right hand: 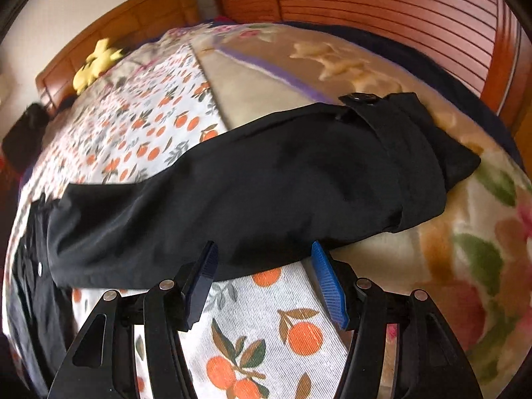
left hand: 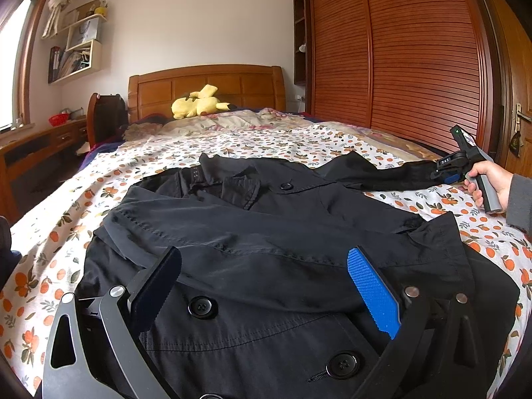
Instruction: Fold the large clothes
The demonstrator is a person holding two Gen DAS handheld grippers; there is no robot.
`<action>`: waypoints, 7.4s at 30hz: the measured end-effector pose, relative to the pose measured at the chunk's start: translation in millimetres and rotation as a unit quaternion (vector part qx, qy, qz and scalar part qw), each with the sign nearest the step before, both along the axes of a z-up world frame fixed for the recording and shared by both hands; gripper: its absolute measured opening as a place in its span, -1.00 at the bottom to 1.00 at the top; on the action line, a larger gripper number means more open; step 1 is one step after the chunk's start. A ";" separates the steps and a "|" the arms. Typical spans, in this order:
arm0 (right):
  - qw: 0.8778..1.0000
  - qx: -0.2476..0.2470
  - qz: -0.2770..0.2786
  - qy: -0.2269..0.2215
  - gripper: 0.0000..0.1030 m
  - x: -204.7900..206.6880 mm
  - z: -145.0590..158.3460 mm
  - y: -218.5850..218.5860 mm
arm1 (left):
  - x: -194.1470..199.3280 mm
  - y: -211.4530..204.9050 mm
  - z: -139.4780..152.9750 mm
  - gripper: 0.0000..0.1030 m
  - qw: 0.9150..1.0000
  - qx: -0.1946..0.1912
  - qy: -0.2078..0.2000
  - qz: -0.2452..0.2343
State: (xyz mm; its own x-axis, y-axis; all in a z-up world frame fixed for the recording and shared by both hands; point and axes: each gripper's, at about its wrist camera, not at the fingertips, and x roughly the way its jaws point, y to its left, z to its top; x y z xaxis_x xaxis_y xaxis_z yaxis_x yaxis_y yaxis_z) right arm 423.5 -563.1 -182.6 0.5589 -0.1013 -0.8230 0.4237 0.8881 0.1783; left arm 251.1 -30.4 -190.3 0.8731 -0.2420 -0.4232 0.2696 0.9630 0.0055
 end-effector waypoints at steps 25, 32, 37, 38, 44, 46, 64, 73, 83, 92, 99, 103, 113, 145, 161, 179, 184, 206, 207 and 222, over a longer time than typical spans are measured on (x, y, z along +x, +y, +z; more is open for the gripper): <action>0.974 -0.169 0.085 -0.124 -0.95 -15.3 117.7 93.5 | -2.8 -0.5 1.1 0.95 1.000 0.008 -0.006 0.005; 0.946 -0.186 0.195 -0.183 -0.95 -44.6 157.7 177.2 | -9.0 -1.5 5.8 0.95 1.000 0.015 -0.005 -0.002; 0.917 -0.174 0.284 -0.221 -0.95 -73.3 183.7 250.6 | -25.6 1.6 13.0 0.95 1.000 0.018 -0.008 -0.012; 0.910 -0.171 0.302 -0.225 -0.95 -79.9 185.8 264.8 | -28.2 3.8 14.2 0.95 1.000 0.016 -0.007 -0.012; 0.894 -0.137 0.365 -0.222 -0.95 -105.7 180.3 317.9 | -41.4 18.6 19.7 0.95 1.000 0.008 0.000 -0.007; 0.892 -0.125 0.381 -0.210 -0.95 -112.3 171.9 331.4 | -44.0 24.4 20.9 0.95 1.000 0.007 0.001 -0.003; 0.897 -0.038 0.429 -0.097 -0.74 -155.7 50.9 386.1 | -48.3 47.8 21.1 0.95 1.000 0.003 0.011 0.013; 0.899 -0.076 0.413 -0.123 -0.35 -195.6 60.9 370.0 | -42.6 34.9 13.7 0.95 1.000 0.015 0.021 0.004; 0.916 -0.140 0.345 -0.150 -0.27 -208.0 54.8 304.8 | -35.5 -2.5 18.5 0.95 0.999 0.036 0.026 -0.019; 0.929 -0.133 0.317 -0.140 -0.26 -216.2 43.7 263.4 | -9.0 -56.3 30.6 0.95 0.996 0.052 0.052 -0.043; 0.933 -0.105 0.311 -0.148 -0.25 -220.5 46.4 242.1 | 19.3 -104.1 35.4 0.95 0.993 0.064 0.074 -0.059; 0.935 -0.103 0.307 -0.149 -0.22 -222.3 46.0 234.4 | 31.8 -124.7 34.8 0.95 0.992 0.074 0.084 -0.061; 0.936 -0.080 0.306 -0.158 -0.21 -223.3 46.0 216.7 | 55.1 -156.3 28.6 0.84 0.986 0.084 0.129 -0.063; 0.923 -0.095 0.334 -0.163 -0.21 -194.5 49.2 280.7 | 32.4 -1.3 40.8 -0.22 0.991 0.063 0.115 0.032; 0.919 -0.112 0.343 -0.156 -0.20 -184.4 43.6 305.1 | -6.0 68.8 13.5 -0.03 0.986 0.070 0.128 0.079; 0.910 -0.116 0.352 -0.184 0.03 -202.7 56.8 311.2 | -58.8 -2.9 8.7 0.12 0.989 0.066 0.128 -0.016; 0.910 -0.113 0.349 -0.192 0.05 -205.7 60.5 304.9 | -47.2 -38.3 -8.3 0.12 0.985 0.087 0.143 -0.047; 0.909 -0.123 0.350 -0.189 0.07 -207.1 58.5 302.2 | -34.4 2.5 32.8 -0.92 0.991 0.061 0.117 -0.007; 0.909 -0.124 0.351 -0.189 0.07 -206.9 58.1 303.0 | -31.6 15.7 39.8 -0.92 0.992 0.058 0.111 0.009; 0.908 -0.133 0.354 -0.179 0.07 -202.3 50.6 315.1 | 2.5 140.2 56.4 -0.82 0.983 0.032 0.121 0.134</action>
